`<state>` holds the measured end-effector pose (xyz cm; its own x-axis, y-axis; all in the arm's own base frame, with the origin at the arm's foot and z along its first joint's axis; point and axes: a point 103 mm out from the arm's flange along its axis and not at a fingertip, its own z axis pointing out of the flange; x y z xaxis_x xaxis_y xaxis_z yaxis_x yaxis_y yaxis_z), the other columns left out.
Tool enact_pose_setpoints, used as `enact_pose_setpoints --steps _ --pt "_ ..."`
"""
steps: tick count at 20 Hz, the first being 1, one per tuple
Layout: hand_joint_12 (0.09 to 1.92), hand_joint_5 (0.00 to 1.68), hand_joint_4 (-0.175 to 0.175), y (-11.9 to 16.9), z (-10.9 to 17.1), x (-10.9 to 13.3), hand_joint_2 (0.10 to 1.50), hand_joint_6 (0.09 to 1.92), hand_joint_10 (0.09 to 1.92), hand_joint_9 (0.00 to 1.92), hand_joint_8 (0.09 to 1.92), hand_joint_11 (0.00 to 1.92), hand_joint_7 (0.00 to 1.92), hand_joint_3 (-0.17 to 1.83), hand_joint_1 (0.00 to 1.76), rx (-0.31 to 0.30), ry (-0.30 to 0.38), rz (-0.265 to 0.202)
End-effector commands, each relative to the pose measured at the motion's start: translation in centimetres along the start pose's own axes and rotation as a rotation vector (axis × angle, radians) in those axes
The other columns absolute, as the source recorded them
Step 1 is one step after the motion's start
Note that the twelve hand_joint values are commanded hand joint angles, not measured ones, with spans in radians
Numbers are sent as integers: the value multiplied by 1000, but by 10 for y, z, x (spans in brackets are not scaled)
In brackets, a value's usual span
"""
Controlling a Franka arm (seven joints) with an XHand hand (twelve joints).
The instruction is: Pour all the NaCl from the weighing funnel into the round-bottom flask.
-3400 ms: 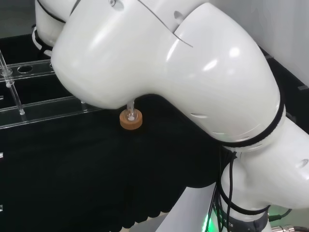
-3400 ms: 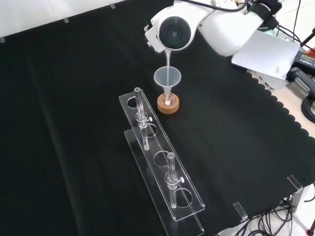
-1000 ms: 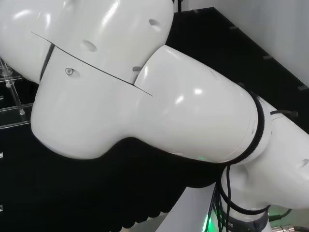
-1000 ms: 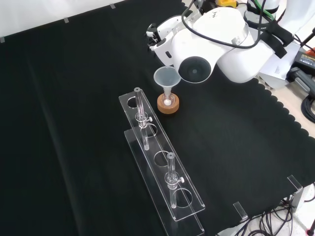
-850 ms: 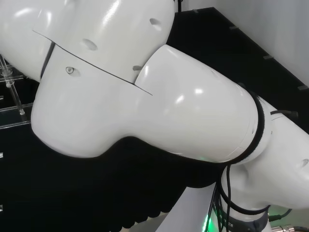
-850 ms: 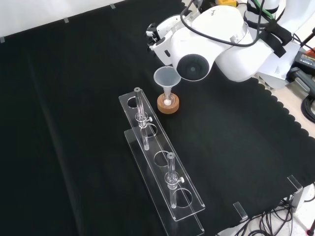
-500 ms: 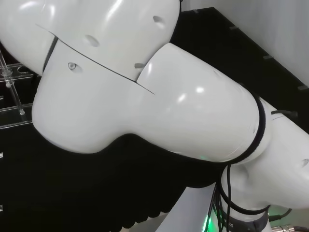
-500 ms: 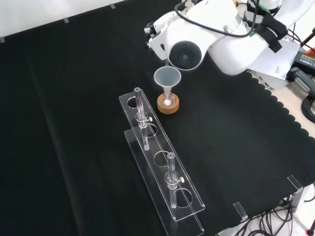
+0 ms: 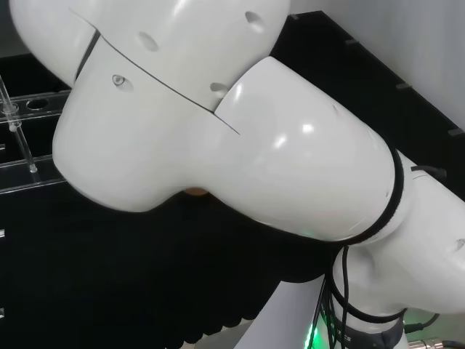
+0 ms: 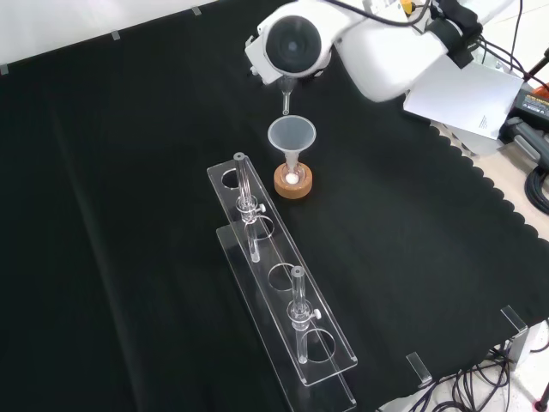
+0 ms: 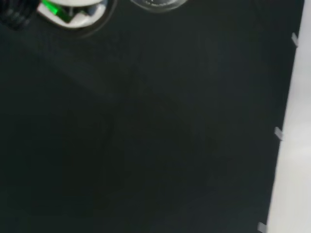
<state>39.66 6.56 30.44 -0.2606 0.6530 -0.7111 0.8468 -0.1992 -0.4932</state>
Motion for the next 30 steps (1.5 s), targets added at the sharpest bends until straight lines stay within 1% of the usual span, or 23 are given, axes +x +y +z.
enact_pose_setpoints --steps 1,5,8,10,15,20,25,30 --pt "909 1259 175 6 15 -6 671 694 92 1260 651 1018 781 644 1106 -48 134 -28" --pt "908 1258 175 9 23 -10 671 696 91 1261 651 1021 782 644 1106 -63 202 -42" --pt "908 1257 175 11 27 -13 671 698 91 1262 651 1024 781 644 1106 -88 270 -53" --pt "908 1257 175 11 30 -16 671 699 91 1263 651 1026 781 644 1106 -112 301 -51" --pt "906 1256 175 12 38 -24 671 701 91 1264 651 1031 781 645 1105 -154 458 -63" --pt "904 1255 175 11 43 -38 671 702 91 1266 651 1034 781 646 1105 -183 635 -83" --pt "901 1255 175 7 45 -52 671 704 91 1267 652 1036 781 646 1105 -225 772 -75" --pt "899 1254 175 1 45 -63 671 705 90 1268 652 1037 781 647 1105 -268 874 -54"
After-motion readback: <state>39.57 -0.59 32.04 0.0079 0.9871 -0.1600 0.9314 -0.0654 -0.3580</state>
